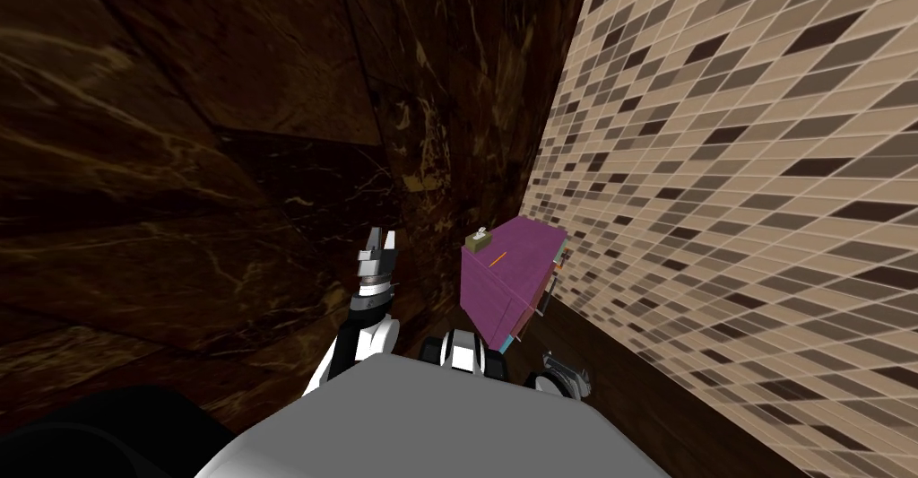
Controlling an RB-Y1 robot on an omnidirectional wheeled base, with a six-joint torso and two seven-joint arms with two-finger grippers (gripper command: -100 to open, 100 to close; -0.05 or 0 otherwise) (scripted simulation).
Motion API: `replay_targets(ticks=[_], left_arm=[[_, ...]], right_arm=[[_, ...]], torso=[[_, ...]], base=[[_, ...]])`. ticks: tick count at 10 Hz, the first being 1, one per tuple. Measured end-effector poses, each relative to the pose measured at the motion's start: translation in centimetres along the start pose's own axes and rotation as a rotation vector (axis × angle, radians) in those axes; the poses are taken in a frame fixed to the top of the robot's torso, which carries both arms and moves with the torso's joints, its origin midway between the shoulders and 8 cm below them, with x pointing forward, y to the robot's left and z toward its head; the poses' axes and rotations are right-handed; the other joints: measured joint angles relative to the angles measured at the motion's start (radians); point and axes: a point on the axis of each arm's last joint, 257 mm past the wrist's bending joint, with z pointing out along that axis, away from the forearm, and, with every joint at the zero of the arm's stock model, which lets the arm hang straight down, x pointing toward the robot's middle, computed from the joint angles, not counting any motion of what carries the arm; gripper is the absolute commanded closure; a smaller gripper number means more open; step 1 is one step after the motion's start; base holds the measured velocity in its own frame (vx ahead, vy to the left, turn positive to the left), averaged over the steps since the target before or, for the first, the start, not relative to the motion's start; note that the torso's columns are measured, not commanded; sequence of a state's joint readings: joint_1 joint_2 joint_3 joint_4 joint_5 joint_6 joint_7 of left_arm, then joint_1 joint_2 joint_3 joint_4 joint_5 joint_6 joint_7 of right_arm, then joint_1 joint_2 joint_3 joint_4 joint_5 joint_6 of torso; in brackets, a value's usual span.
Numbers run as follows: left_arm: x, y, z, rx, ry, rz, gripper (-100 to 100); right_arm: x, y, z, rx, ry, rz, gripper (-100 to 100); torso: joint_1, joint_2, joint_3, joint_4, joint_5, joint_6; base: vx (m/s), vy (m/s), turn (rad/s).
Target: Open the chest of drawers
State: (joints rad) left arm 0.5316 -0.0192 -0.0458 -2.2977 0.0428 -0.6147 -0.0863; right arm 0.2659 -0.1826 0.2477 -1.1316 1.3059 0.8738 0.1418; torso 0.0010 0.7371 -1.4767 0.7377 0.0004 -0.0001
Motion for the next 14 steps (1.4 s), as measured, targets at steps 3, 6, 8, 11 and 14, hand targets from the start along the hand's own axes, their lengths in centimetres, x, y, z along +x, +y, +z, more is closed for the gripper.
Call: replay_targets(ticks=[3, 6, 8, 11, 14], left_arm=[[0.0, 0.0, 0.0, 0.0, 0.0, 0.0, 0], [0.0, 0.0, 0.0, 0.0, 0.0, 0.0, 0], [0.0, 0.0, 0.0, 0.0, 0.0, 0.0, 0], [0.0, 0.0, 0.0, 0.0, 0.0, 0.0, 0], [0.0, 0.0, 0.0, 0.0, 0.0, 0.0, 0]], right_arm=[[0.0, 0.0, 0.0, 0.0, 0.0, 0.0, -100], [0.0, 0.0, 0.0, 0.0, 0.0, 0.0, -100], [-0.2, -0.7, 0.0, 0.033, -0.016, -0.049, -100], [-0.8, -1.9, -0.1, 0.096, -0.046, -0.139, -100], [-1.4, -3.0, -0.3, 0.155, -0.074, -0.222, -100]], torso=[[-0.001, 0.001, 0.001, 0.0, -0.001, 0.0], [0.0, 0.001, 0.0, 0.0, 0.0, 0.0], [-0.001, 0.002, 0.001, 0.0, 0.0, 0.0], [-0.001, 0.0, 0.0, 0.0, 0.0, 0.0], [-0.001, 0.0, 0.0, 0.0, 0.0, 0.0]], base=[[-0.002, -0.003, 0.008], [-0.002, 0.001, 0.015], [-0.017, -0.006, 0.122], [-0.003, 0.003, 0.102], [0.018, 0.009, 0.119]])
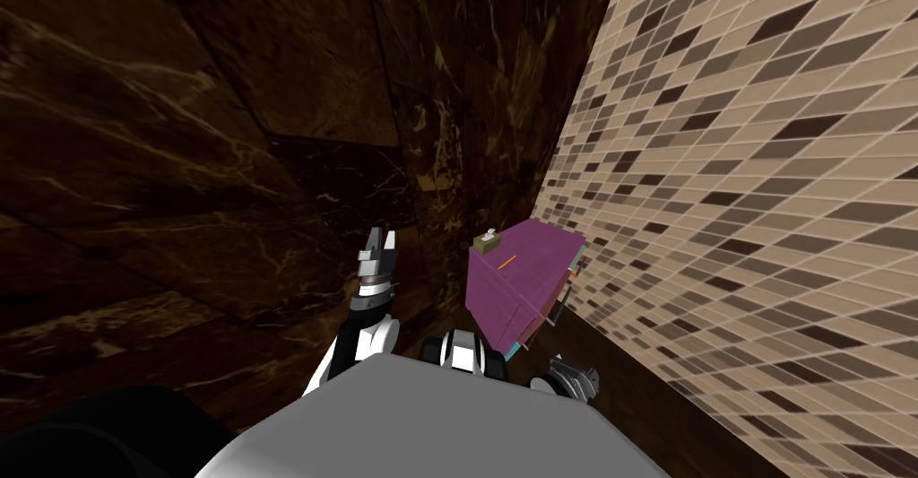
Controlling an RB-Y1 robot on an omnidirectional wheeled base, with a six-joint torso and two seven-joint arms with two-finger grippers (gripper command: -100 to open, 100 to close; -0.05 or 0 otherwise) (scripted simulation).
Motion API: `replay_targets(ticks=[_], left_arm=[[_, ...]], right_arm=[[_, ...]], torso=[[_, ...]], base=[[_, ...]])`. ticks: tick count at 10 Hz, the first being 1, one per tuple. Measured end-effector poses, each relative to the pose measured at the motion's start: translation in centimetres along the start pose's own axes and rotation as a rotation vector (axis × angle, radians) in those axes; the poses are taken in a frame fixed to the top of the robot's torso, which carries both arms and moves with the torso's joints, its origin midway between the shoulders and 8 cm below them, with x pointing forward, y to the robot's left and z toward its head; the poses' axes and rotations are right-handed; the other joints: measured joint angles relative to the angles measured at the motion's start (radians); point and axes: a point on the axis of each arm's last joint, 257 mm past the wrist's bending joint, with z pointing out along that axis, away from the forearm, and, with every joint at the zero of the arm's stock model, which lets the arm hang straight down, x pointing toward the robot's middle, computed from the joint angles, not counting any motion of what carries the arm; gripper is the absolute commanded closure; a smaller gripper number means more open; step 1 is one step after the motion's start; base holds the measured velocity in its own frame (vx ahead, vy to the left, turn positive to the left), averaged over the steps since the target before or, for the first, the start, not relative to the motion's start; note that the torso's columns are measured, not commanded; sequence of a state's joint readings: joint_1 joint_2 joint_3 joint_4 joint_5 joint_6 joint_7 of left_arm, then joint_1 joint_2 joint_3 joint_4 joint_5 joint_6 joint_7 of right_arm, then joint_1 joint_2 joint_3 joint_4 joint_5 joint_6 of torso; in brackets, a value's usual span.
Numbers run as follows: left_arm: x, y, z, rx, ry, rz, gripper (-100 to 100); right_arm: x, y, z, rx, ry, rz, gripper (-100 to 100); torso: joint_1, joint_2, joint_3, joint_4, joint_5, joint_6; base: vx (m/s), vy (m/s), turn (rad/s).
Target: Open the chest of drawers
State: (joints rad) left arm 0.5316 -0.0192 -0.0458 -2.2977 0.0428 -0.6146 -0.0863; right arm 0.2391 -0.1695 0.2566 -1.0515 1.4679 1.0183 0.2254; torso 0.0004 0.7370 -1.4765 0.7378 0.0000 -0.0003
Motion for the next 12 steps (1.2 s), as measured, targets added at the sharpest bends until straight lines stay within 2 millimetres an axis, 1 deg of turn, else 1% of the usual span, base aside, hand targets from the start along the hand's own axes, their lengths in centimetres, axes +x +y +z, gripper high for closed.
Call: replay_targets(ticks=[5, 12], left_arm=[[0.0, 0.0, 0.0, 0.0, 0.0, 0.0, 0], [0.0, 0.0, 0.0, 0.0, 0.0, 0.0, 0]], right_arm=[[-0.8, -2.0, -0.1, 0.105, -0.049, -0.145, -100], [-2.8, -4.6, -1.1, 0.259, -0.129, -0.339, -100]], torso=[[0.0, 0.001, 0.001, 0.0, 0.0, 0.0], [0.0, 0.001, 0.001, 0.0, 0.0, 0.0]], base=[[0.005, 0.0, 0.118], [0.003, 0.003, 0.119]])
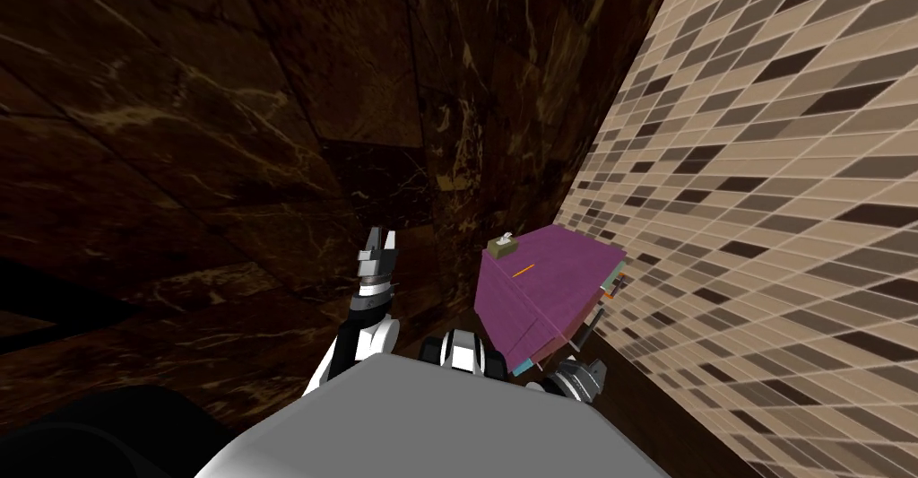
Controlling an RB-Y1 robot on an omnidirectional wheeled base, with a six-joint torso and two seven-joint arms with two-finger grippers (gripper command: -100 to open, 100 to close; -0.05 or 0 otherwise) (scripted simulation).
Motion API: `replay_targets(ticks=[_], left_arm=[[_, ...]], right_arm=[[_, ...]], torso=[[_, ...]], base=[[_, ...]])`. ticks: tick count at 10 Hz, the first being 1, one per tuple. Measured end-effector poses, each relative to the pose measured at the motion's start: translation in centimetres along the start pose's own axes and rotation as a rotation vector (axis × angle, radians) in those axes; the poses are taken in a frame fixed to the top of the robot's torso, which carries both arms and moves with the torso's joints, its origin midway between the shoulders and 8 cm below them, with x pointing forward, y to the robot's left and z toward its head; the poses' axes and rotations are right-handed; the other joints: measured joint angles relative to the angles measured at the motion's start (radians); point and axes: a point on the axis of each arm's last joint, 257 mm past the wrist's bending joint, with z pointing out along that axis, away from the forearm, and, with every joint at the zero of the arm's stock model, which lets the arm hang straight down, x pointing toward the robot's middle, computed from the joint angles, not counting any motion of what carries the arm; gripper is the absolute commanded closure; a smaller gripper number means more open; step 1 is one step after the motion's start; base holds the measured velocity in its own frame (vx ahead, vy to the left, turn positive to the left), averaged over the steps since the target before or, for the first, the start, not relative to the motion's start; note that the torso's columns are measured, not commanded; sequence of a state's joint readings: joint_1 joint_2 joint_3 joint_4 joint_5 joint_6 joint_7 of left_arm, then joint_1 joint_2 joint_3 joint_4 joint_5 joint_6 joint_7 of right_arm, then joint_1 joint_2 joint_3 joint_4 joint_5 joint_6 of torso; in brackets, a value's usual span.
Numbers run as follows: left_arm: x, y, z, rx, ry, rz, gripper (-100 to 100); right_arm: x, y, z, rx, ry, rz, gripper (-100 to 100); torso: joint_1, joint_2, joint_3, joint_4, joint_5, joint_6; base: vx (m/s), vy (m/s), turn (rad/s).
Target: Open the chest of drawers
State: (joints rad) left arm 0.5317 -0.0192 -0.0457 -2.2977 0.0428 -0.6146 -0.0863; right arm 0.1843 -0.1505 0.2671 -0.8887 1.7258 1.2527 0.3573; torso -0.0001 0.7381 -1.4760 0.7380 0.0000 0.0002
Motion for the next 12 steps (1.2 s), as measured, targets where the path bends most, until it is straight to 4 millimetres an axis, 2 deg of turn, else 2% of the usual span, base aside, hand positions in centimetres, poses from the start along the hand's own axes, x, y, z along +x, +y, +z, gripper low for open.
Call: replay_targets(ticks=[5, 6, 7, 12], left_arm=[[0.0, 0.0, 0.0, 0.0, 0.0, 0.0, 0], [0.0, 0.0, 0.0, 0.0, 0.0, 0.0, 0], [0.0, 0.0, 0.0, 0.0, 0.0, 0.0, 0], [0.0, 0.0, 0.0, 0.0, 0.0, 0.0, 0]], right_arm=[[-0.8, -1.7, -0.4, 0.083, -0.04, -0.103, -100], [-1.2, -1.9, 0.4, 0.084, -0.04, -0.1, -100], [-1.3, -1.9, 0.5, 0.082, -0.04, -0.102, 100], [-1.6, -2.0, 1.1, 0.072, -0.052, -0.105, 100]], torso=[[0.0, 0.0, 0.0, 0.0, 0.0, 0.0], [-0.003, -0.001, 0.0, 0.0, 0.0, -0.001], [-0.001, 0.0, 0.0, 0.0, 0.0, 0.0], [0.003, 0.008, 0.003, 0.004, 0.005, 0.001]], base=[[0.001, -0.01, 0.054], [0.0, -0.038, 0.0], [0.0, -0.007, 0.001], [-0.152, -0.068, -0.035]])
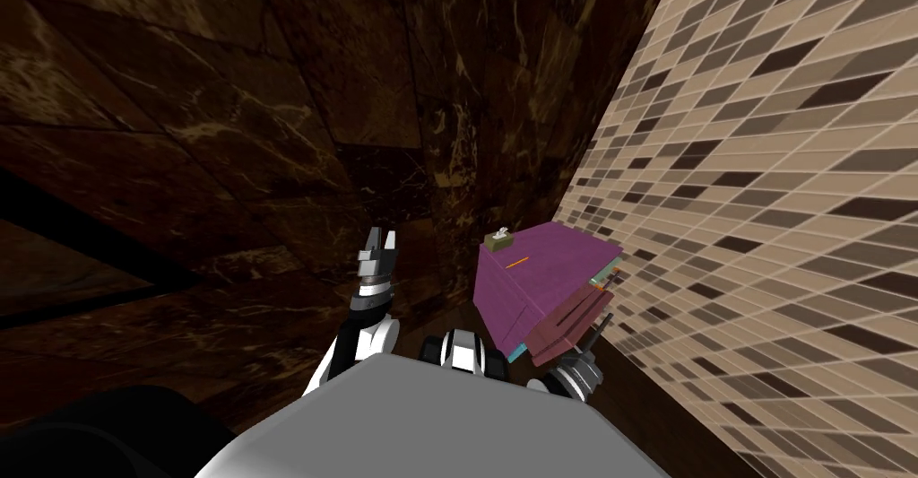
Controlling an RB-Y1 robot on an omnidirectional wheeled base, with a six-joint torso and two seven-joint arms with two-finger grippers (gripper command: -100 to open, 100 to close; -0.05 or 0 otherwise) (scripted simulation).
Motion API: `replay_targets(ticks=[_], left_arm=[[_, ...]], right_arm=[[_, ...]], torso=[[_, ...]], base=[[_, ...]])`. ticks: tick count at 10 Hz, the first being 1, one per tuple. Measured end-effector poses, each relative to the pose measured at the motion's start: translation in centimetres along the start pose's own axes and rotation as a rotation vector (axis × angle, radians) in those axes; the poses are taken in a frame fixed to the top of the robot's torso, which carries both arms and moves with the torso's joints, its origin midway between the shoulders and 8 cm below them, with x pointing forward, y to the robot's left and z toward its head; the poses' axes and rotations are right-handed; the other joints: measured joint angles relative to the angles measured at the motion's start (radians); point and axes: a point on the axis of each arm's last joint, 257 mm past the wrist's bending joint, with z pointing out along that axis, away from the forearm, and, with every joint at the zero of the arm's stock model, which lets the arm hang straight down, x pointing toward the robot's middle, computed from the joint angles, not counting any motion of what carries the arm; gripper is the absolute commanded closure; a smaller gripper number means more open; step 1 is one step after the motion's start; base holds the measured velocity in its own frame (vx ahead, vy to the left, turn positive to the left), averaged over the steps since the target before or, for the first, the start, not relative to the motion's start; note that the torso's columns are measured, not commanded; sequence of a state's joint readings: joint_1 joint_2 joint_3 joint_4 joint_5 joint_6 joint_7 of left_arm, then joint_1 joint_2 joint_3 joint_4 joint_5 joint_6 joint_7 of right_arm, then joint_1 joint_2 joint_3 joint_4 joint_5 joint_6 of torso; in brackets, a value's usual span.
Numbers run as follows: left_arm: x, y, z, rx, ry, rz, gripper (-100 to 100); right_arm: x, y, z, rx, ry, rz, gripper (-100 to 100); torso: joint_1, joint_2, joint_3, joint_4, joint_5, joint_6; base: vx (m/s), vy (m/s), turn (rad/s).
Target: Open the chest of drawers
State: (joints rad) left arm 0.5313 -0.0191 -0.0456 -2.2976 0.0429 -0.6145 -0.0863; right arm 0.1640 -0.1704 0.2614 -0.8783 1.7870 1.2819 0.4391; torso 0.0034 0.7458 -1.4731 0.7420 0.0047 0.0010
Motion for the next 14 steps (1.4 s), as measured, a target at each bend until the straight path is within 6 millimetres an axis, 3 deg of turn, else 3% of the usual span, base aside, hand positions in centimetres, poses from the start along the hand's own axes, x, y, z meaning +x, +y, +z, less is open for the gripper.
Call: replay_targets(ticks=[4, 5, 7, 14], left_arm=[[0.0, 0.0, 0.0, 0.0, 0.0, 0.0, 0], [0.0, 0.0, 0.0, 0.0, 0.0, 0.0, 0], [0.0, 0.0, 0.0, 0.0, 0.0, 0.0, 0], [0.0, 0.0, 0.0, 0.0, 0.0, 0.0, 0]], right_arm=[[0.3, 0.1, 0.4, -0.007, -0.009, -0.005, 100], [0.3, 0.0, 0.5, -0.006, -0.012, -0.004, -100], [-0.8, -0.5, 2.6, -0.009, -0.012, -0.007, -100], [-4.1, -2.0, 5.9, -0.016, -0.031, 0.0, -100]], torso=[[0.001, -0.003, -0.002, -0.001, 0.0, 0.0], [0.001, -0.002, -0.001, -0.001, -0.001, -0.001], [0.005, -0.01, -0.005, -0.003, -0.002, -0.002], [-0.003, -0.006, -0.002, -0.003, -0.005, -0.001]], base=[[-0.125, -0.072, -0.026], [-0.126, -0.014, -0.064], [-0.059, 0.064, -0.051], [-0.04, 0.033, -0.03]])
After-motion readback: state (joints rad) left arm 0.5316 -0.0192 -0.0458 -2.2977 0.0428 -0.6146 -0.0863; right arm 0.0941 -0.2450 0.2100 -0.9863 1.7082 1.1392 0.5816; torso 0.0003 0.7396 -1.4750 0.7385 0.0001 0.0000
